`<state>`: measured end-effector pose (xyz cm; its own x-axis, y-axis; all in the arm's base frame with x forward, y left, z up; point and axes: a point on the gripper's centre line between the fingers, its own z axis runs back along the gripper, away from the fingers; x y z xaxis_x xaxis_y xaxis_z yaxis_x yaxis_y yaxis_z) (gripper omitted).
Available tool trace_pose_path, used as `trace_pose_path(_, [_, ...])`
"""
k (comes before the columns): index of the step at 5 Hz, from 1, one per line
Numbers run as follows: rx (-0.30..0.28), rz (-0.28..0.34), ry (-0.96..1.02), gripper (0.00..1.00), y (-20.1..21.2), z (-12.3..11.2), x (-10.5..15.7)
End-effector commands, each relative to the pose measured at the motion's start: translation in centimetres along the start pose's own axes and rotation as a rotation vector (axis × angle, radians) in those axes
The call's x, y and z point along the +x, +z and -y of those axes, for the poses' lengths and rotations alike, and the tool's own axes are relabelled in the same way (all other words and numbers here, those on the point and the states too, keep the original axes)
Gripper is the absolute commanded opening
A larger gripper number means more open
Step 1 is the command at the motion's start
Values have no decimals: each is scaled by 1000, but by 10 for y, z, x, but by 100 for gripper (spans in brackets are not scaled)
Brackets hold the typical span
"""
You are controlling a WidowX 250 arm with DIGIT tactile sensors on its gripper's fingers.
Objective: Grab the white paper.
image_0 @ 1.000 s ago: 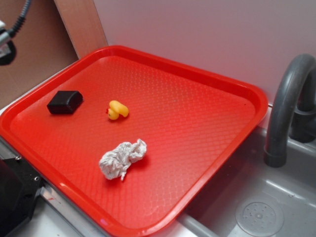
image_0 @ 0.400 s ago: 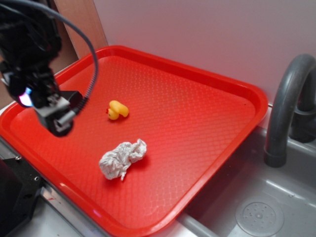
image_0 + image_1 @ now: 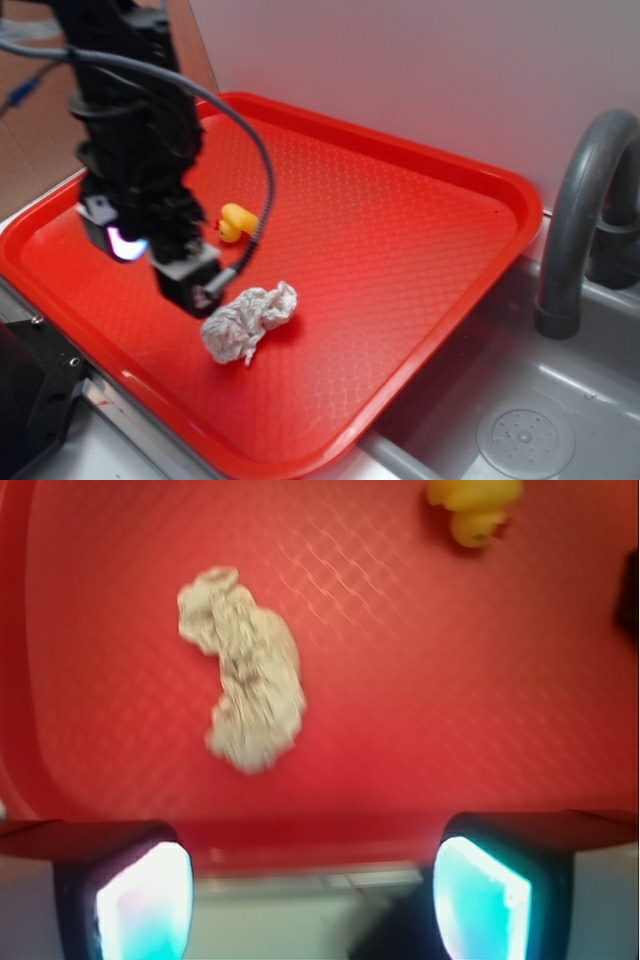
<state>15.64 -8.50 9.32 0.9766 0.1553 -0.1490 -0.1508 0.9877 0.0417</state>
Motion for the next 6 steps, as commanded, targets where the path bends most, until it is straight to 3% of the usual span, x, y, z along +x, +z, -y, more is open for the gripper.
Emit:
trace_pose_path(1, [-53, 9, 22, 100, -32, 5, 32])
trace_pose_path(3, [-59, -5, -90, 95, -73, 15, 49])
trace_pose_path(4, [-19, 13, -104, 0, -67, 19, 39])
trace_pose_path(5, [6, 67, -104, 0, -28, 12, 27])
trace_pose_path(6, [225, 66, 175, 0, 19, -29, 20])
